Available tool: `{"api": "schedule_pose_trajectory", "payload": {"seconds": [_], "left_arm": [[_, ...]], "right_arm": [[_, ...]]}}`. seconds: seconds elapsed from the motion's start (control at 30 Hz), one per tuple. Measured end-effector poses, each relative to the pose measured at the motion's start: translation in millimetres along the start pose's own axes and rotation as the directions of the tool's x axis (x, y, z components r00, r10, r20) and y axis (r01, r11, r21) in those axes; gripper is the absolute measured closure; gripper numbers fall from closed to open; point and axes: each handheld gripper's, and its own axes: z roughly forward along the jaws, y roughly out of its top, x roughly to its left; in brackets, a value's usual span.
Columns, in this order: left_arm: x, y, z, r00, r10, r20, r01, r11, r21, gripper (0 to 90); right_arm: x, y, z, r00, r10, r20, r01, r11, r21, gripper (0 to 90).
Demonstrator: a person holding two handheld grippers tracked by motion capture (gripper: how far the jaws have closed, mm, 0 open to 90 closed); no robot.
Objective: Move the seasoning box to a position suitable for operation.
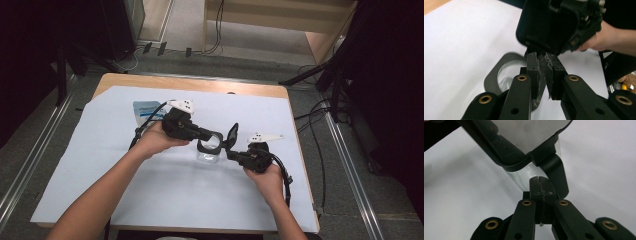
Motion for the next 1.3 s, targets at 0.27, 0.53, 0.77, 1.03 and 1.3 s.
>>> {"api": "schedule_pose_trajectory", "payload": {"seconds": [0.27,0.53,0.77,1.03,1.3], "left_arm": [[-2.3,-19.9,-10.5,0.9994,0.003,-0.036,-0.004,0.9998,-0.019,68.7],[-1.8,-32.1,-27.1,0.9972,-0.040,-0.063,0.037,0.9983,-0.046,57.2],[-2.8,-45.9,-38.1,0.9921,-0.079,-0.097,0.075,0.9961,-0.048,48.6],[-4.9,-58.1,-54.8,0.9861,-0.097,-0.134,0.095,0.9952,-0.025,45.4],[-0.1,-70.1,-74.4,0.9783,-0.133,-0.159,0.127,0.9908,-0.047,45.4]], "right_arm": [[-5.4,0.6,1.2,0.9999,0.014,-0.002,-0.014,1.000,0.000,90.0],[-12.5,2.8,1.5,0.9997,0.021,0.015,-0.021,1.000,-0.011,90.0],[-17.4,5.6,3.2,0.9995,0.026,0.019,-0.026,1.000,-0.012,90.0],[-13.1,3.2,-12.5,0.9999,-0.013,0.000,0.013,0.999,-0.047,75.4],[-25.4,7.2,-21.1,0.9966,-0.026,0.079,0.033,0.995,-0.093,65.3]]}}
